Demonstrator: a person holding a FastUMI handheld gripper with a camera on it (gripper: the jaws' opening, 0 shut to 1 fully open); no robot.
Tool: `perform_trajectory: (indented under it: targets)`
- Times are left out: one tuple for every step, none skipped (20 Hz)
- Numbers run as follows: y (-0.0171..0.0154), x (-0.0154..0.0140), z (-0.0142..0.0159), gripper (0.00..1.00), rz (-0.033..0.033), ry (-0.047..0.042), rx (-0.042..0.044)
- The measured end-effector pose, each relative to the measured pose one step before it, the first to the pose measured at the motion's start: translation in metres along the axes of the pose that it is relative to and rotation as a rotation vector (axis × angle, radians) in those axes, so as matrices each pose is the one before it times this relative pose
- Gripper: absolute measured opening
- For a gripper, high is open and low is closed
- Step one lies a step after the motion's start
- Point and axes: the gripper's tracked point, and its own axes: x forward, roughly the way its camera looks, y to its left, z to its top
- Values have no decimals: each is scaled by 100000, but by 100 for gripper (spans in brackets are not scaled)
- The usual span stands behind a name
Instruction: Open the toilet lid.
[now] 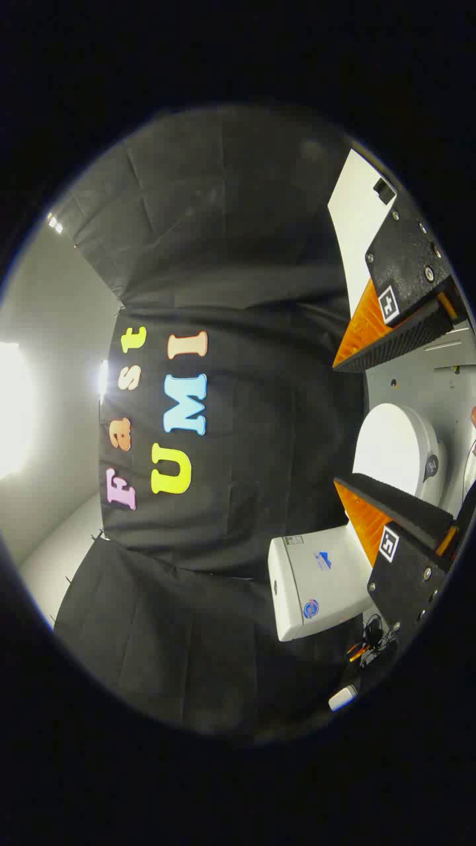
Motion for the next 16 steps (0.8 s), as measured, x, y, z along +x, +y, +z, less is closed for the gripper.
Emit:
perform_trajectory:
  targets:
    - [168,135,-409,95,29,557,-225]
    - [34,115,-312,95,-52,848,-57]
    - [97,109,-367,95,-59,1005,175]
    - [223,53,-168,95,342,749,341]
    - [507,123,-64,95,799,451,238]
    - [498,47,-150,95,705,672,304]
    - [566,136,-399,95,789,1178,210]
    - [597,84,-193,95,447,888,97]
    - [620,66,-73,95,664,398,135]
    - [871,188,-51,95,1096,114,145]
    - [936,267,-369,95,1304,374,110]
    - [864,375,-474,95,1300,1041,-66]
    - [728,339,-781,95,1208,1592,-223]
    - [721,170,-896,95,940,2194,-112]
    - [561,332,-776,95,648,2091,189]
    - [534,314,-613,95,677,1591,773]
